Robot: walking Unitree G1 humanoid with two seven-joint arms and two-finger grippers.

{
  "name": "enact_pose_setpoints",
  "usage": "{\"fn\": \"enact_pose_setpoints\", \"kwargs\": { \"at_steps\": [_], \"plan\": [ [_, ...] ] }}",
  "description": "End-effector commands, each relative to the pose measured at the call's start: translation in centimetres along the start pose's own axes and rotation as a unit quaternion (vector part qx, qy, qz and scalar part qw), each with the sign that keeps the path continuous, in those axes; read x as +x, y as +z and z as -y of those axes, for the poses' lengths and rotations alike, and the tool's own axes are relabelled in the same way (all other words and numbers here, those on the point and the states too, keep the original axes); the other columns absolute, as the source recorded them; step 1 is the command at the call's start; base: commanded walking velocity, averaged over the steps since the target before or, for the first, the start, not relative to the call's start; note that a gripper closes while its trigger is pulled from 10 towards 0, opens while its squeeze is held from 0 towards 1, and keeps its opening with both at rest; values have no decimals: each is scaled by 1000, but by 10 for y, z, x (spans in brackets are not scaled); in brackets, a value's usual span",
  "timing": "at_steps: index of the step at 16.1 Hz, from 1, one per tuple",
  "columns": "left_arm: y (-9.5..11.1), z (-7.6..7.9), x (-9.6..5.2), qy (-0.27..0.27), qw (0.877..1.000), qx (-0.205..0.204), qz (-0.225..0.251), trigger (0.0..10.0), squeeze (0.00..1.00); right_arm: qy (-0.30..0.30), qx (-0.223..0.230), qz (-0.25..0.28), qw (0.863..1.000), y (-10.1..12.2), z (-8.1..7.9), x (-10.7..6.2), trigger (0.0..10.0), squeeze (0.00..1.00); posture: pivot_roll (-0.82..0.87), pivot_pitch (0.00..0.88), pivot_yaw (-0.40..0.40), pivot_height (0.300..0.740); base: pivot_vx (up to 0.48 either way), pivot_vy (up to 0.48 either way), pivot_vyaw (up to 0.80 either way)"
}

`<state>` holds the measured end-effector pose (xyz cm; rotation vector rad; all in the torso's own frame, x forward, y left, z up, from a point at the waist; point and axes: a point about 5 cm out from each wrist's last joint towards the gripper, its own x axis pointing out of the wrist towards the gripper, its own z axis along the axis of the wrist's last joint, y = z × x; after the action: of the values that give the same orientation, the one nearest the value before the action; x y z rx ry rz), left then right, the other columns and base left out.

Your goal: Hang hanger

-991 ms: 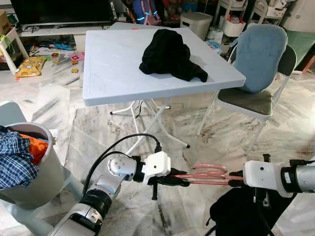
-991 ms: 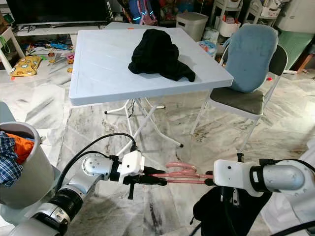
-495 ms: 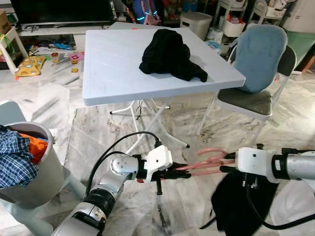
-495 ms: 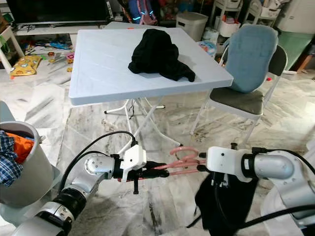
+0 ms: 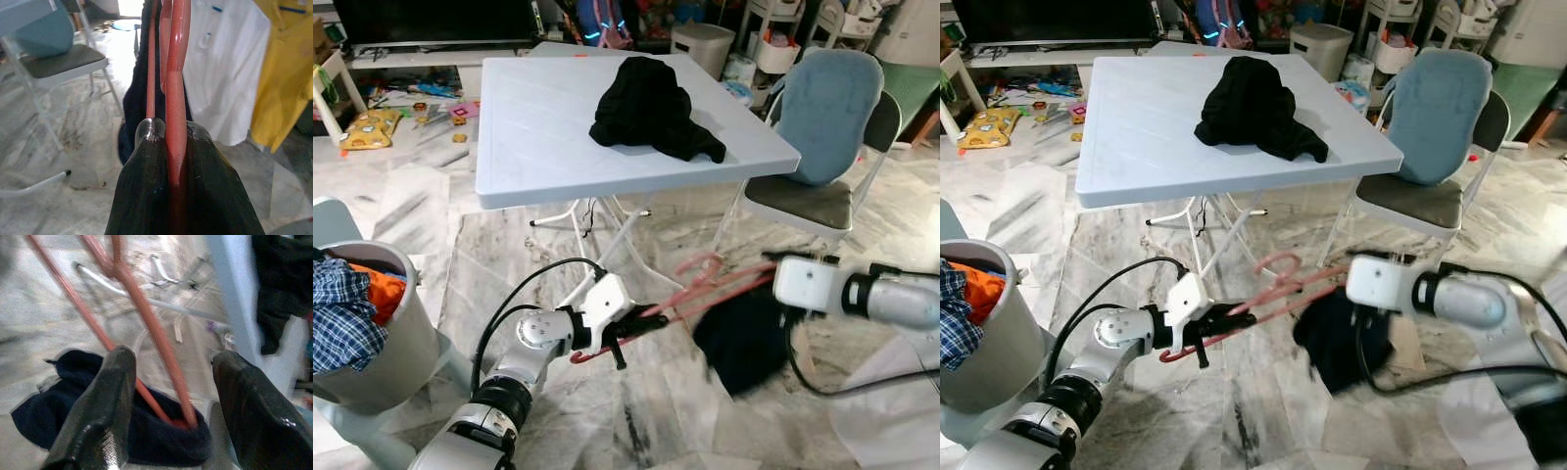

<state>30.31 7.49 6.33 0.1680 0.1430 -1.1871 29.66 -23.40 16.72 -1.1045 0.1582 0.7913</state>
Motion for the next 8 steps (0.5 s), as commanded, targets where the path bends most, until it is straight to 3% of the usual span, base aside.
{"fn": "enact_pose_setpoints", "kwargs": {
  "at_steps": [1,2,3,5,8],
  "plan": [
    [16,-8,4,12,999,11,28,0,0,-31,5,-7,999,-2,7,-1,10000,1000,24,0,-103,740,0,0,0],
    [16,-8,4,14,999,11,29,0,0,-42,11,-8,999,-3,9,0,10000,1000,24,0,-103,740,0,0,0],
    [18,-8,5,11,999,13,33,0,0,-90,55,-16,994,-9,6,5,10000,1000,30,0,-104,740,0,0,0],
    [18,-7,5,10,999,14,35,0,0,-116,87,-19,989,-12,-2,9,10000,1000,39,0,-100,740,0,0,0],
    [24,-10,2,4,999,25,41,0,0,-200,189,-38,961,-24,-24,19,10000,1000,56,0,-91,740,0,0,0]
  ]
}}
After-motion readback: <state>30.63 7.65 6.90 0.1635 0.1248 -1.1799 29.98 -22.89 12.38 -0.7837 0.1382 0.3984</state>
